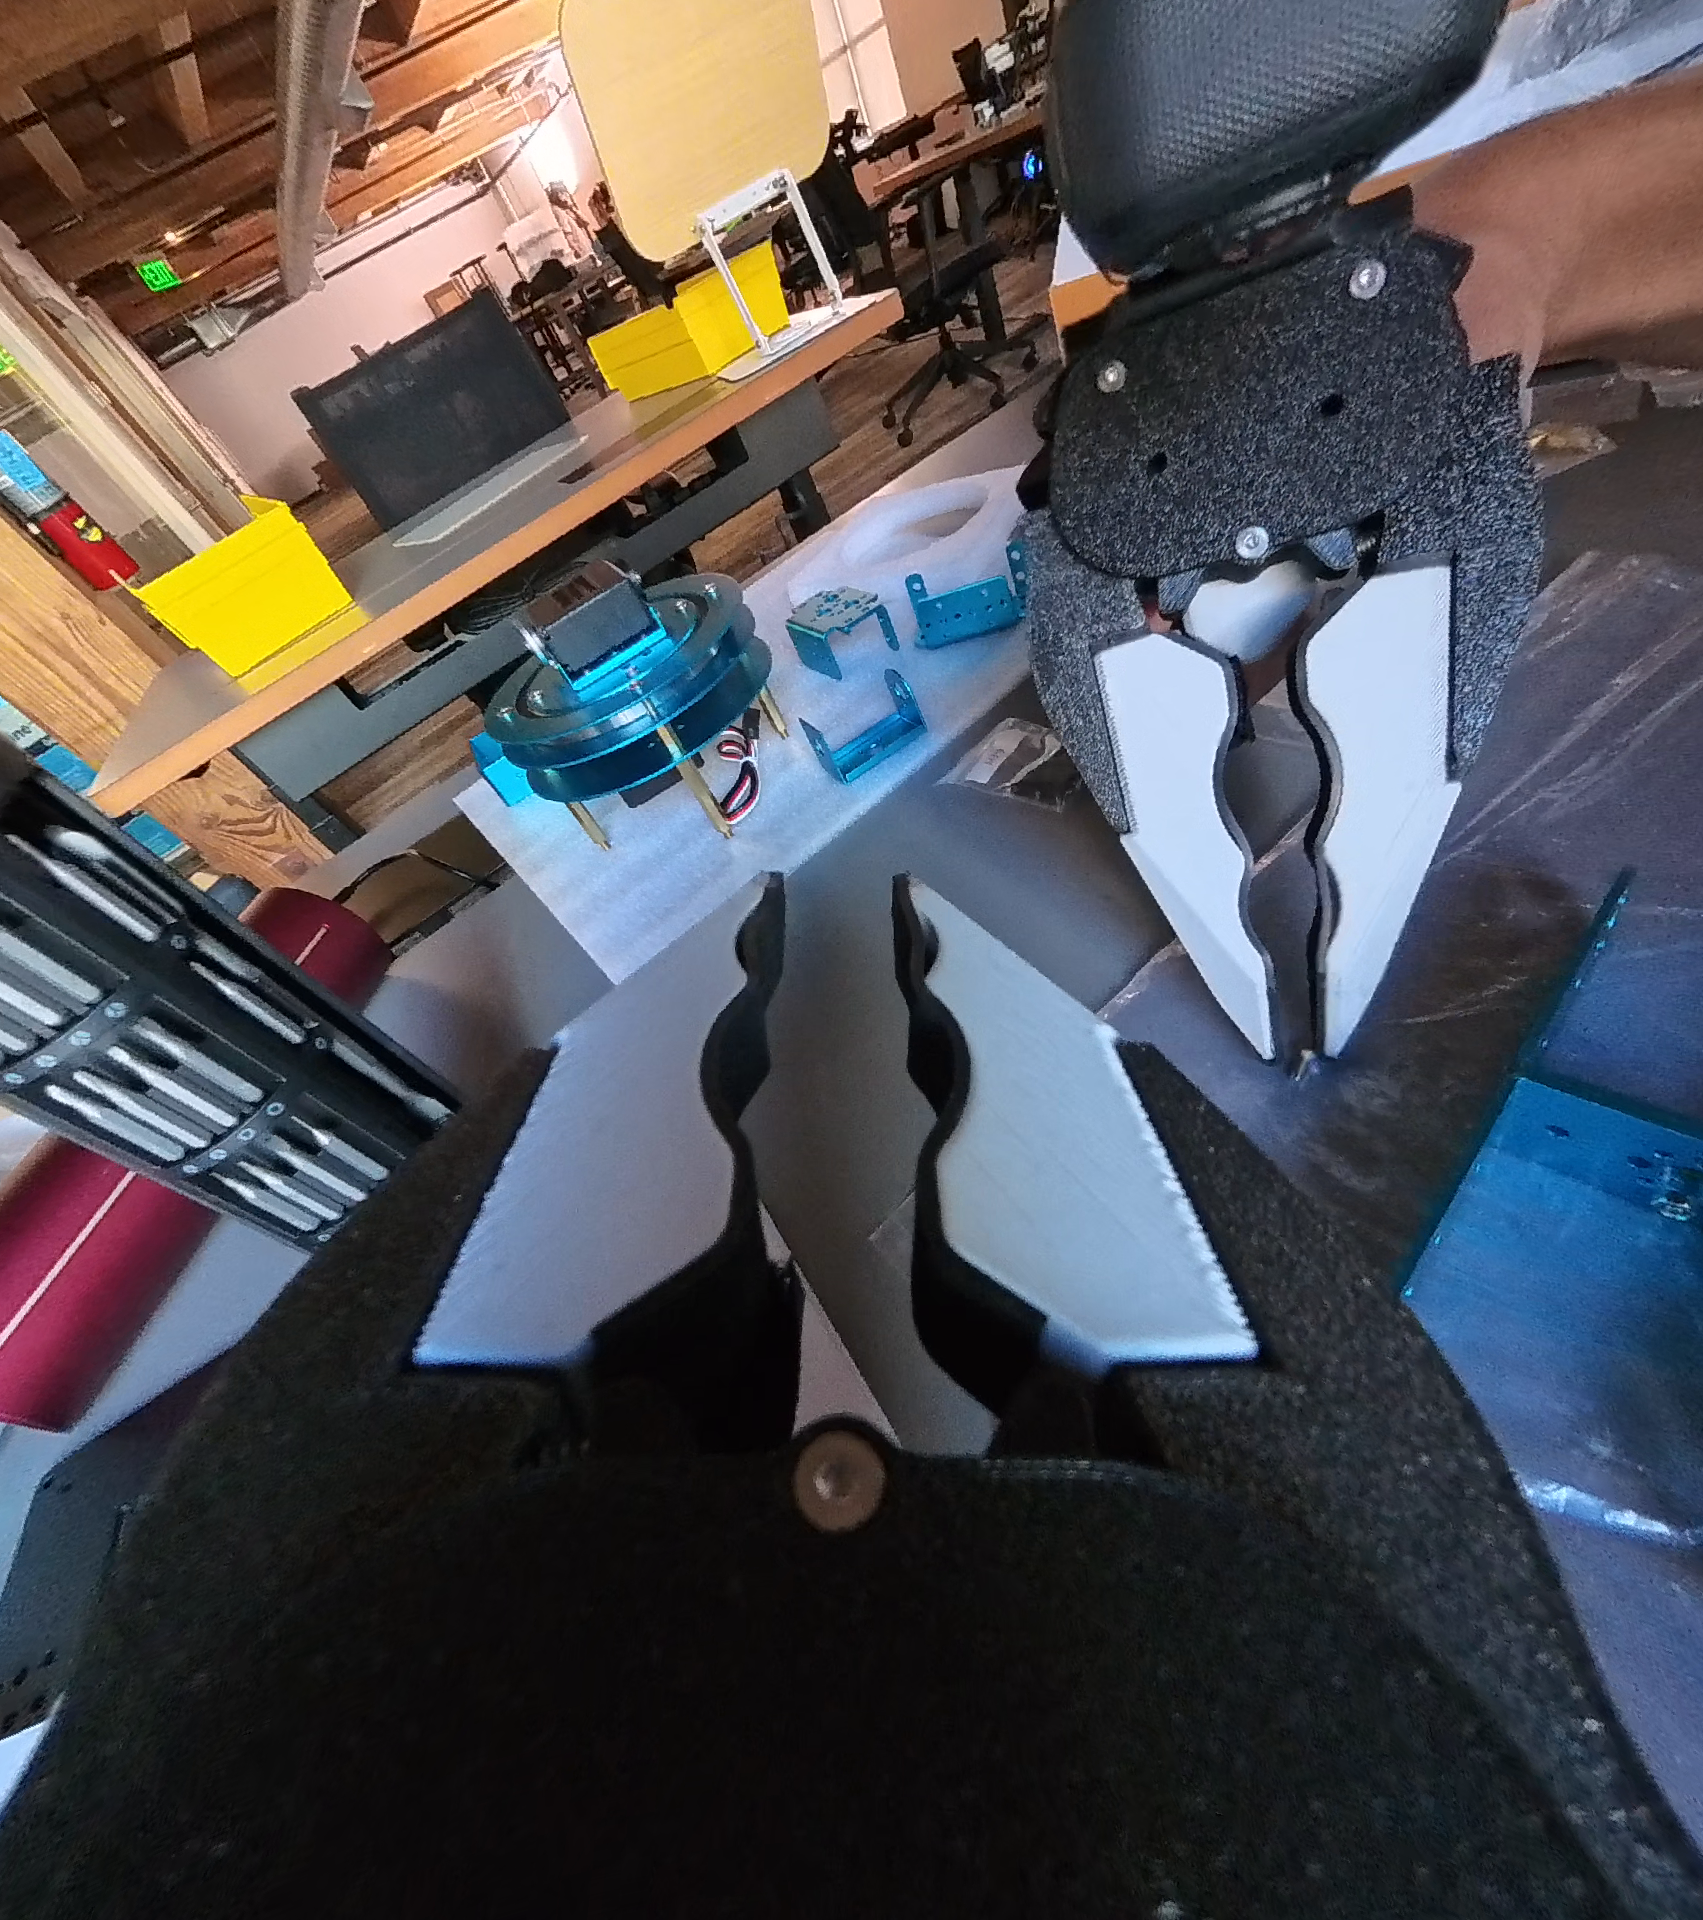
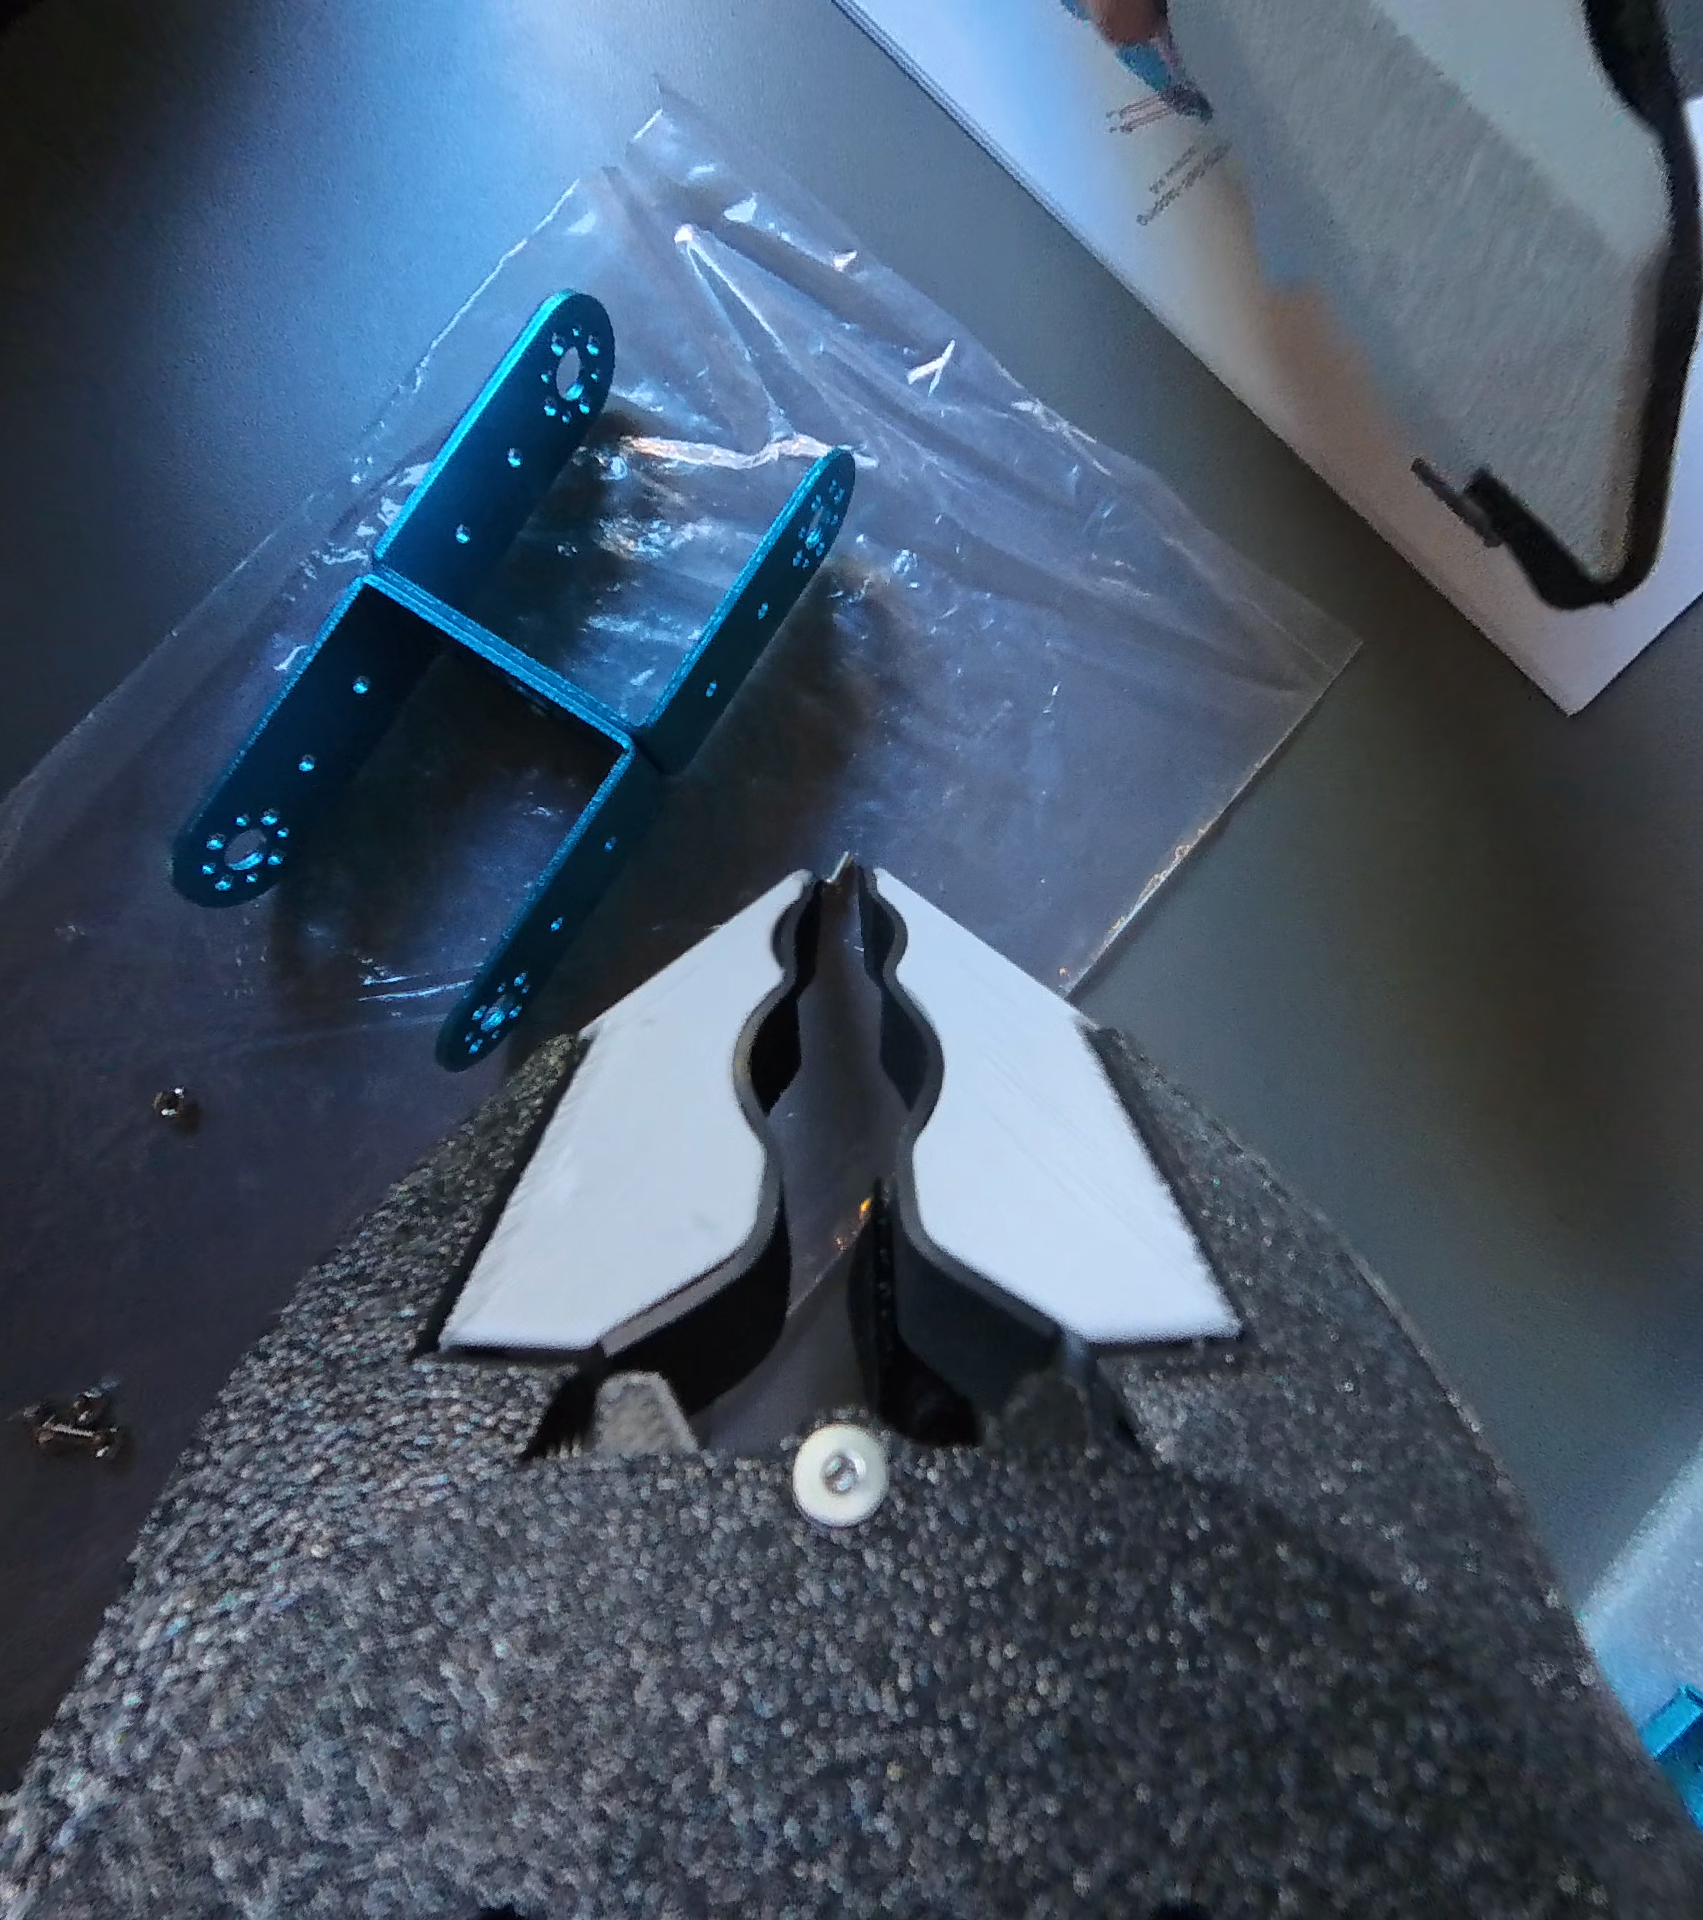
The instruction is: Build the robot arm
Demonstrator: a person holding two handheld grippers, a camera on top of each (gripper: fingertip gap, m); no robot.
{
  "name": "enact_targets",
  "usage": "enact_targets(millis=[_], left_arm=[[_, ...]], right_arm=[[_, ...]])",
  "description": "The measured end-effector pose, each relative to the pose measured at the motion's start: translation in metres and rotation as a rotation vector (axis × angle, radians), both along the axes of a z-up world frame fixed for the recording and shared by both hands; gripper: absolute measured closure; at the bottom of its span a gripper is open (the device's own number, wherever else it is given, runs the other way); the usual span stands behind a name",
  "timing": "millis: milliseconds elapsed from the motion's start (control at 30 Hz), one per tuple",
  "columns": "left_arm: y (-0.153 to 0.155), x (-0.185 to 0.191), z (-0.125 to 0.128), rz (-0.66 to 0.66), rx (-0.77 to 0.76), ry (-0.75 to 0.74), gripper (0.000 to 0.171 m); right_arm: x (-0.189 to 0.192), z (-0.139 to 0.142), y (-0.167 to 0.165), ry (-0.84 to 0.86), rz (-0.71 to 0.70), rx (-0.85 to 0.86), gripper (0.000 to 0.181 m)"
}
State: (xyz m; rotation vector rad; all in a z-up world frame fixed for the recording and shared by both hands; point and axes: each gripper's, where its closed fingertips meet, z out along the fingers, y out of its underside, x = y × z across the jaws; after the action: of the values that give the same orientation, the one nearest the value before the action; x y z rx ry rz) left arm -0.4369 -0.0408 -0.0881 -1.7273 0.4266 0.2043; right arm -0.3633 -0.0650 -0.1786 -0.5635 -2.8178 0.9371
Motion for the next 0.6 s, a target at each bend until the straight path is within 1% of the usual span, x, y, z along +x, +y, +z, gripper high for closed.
enact_targets(millis=[67,300,600], left_arm=[[-0.0002,-0.0008,0.0013,0.003,0.006,0.001,0.151],[-0.0005,0.0005,0.001,-0.001,0.003,0.006,0.151],[-0.0008,-0.0001,0.0016,0.001,0.005,0.008,0.151]], right_arm=[[0.0001,-0.0002,-0.0004,-0.007,-0.001,-0.005,0.178],[-0.0022,-0.0005,-0.0012,-0.02,-0.025,-0.017,0.179],[-0.0022,-0.0002,-0.001,0.016,-0.006,0.057,0.181]])
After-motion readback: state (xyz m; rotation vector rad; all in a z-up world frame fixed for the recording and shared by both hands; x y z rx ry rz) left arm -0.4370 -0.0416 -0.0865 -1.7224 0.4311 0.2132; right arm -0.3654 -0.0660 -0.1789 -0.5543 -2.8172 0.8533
